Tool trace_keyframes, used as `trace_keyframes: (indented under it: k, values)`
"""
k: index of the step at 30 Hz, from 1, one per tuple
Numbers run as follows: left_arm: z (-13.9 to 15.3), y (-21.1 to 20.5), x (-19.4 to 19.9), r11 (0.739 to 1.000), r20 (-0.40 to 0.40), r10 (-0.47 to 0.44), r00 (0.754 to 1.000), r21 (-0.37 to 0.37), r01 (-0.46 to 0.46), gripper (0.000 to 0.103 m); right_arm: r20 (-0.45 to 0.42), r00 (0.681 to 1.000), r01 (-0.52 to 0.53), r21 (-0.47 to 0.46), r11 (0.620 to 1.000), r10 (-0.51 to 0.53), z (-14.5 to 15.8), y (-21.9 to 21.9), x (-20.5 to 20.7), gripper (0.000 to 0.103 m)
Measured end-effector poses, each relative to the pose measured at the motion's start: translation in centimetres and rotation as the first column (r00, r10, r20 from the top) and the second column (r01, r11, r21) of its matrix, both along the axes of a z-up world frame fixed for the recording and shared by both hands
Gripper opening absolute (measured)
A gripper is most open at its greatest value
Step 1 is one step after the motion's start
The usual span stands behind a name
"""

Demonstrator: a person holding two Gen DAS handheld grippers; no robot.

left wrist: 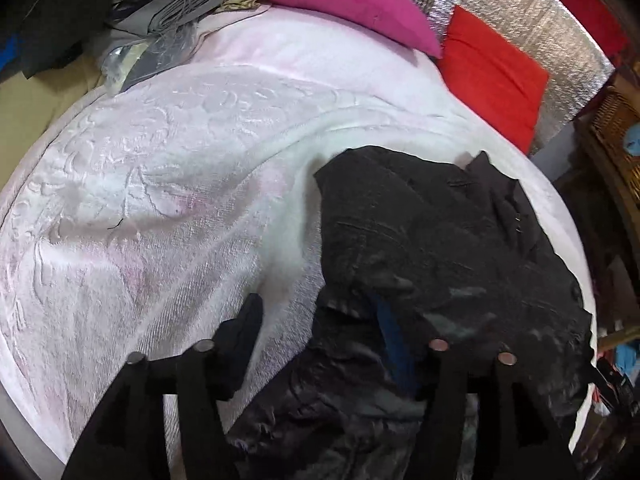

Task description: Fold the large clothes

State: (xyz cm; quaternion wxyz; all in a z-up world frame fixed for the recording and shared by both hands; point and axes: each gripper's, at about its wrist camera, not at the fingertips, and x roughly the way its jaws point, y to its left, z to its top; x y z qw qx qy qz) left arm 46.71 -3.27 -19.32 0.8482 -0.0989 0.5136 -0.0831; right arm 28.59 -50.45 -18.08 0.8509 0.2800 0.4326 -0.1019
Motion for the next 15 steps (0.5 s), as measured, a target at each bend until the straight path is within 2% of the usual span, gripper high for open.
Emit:
trace_keyframes:
  k: [2,5,8,11,13,15]
  values:
    - [0.0,0.1,-0.8,1.000,-0.002,-0.026,1.000,-0.013,0.026,0.068,-0.002,1.000,-0.010,0.052,0.999,0.011,-0.8,0.3,-0.5,0.075]
    - [-0.6,-0.4,-1.7,0.997,-0.029,-0.066,0.997,-0.039,0.065,0.068,-0.031,0.999,-0.011,0.059,0.998,0.013,-2.3,1.1,0.9,0.073]
    - [-1.4,-0.6,-1.9,0.996,-0.051,-0.086,0.995,-0.032,0.084,0.068,-0.065,0.998,-0.017,0.049,0.999,0.020,-3.0,1.9,0.9,0.055]
    - [-1.5,-0.3,-2.1,0.996,-0.060,-0.086,0.995,-0.023,0.084,0.068,-0.051,0.998,-0.021,0.019,1.000,0.022,-2.0,2.6,0.2,0.041]
    - [-1.5,-0.2,-2.2,0.997,-0.061,-0.078,0.995,-0.020,0.077,0.068,-0.034,0.999,-0.020,0.010,1.000,0.020,-1.4,2.9,-0.6,0.039]
    - [-1.9,-0.2,-2.1,0.997,-0.071,-0.079,0.994,0.002,0.080,0.070,-0.053,0.998,-0.036,-0.016,0.999,0.035,-1.6,3.2,-0.9,0.039]
